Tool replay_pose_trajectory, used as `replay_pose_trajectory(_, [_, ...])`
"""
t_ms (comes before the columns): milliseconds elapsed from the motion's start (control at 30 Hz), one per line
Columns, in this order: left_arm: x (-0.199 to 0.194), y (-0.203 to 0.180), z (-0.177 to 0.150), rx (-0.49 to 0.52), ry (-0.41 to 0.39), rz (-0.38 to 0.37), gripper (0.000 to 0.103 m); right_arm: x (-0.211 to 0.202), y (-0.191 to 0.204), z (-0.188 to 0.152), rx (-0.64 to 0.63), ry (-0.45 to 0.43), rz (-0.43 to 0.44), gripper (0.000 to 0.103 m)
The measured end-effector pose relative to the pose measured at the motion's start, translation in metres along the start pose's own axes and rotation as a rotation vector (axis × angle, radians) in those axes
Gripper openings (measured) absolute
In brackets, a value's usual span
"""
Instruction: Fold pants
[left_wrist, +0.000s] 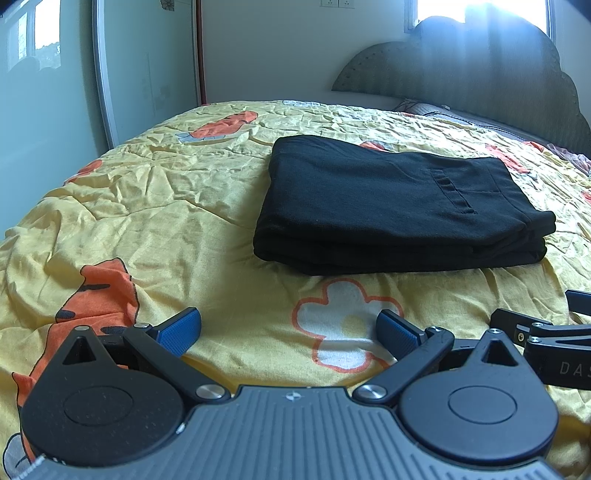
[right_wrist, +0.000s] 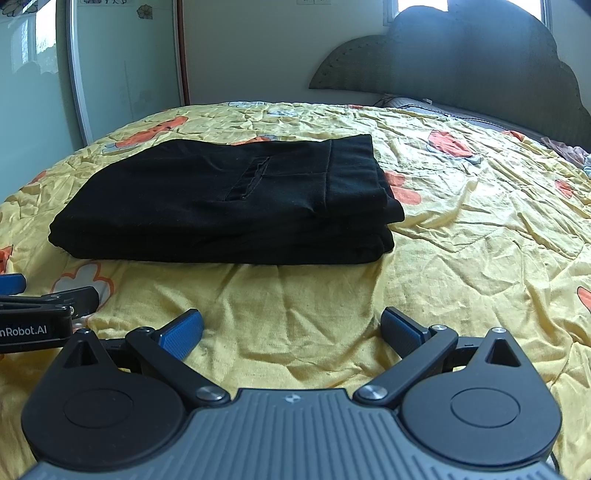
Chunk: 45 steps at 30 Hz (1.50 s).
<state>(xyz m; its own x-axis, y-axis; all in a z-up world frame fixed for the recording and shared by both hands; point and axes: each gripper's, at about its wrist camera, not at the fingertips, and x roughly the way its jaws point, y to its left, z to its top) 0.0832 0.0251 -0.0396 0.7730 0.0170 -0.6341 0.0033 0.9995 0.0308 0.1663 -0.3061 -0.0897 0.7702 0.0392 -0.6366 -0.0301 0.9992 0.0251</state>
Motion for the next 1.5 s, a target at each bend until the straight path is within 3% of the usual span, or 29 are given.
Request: replay_pose_trajectory(1500, [0.0005,-0.0001,-0.0001,0.000,0.000,0.001,0.103,0.0005,0.0017,0.0004,0.013,-0.001,-0.015,0.103])
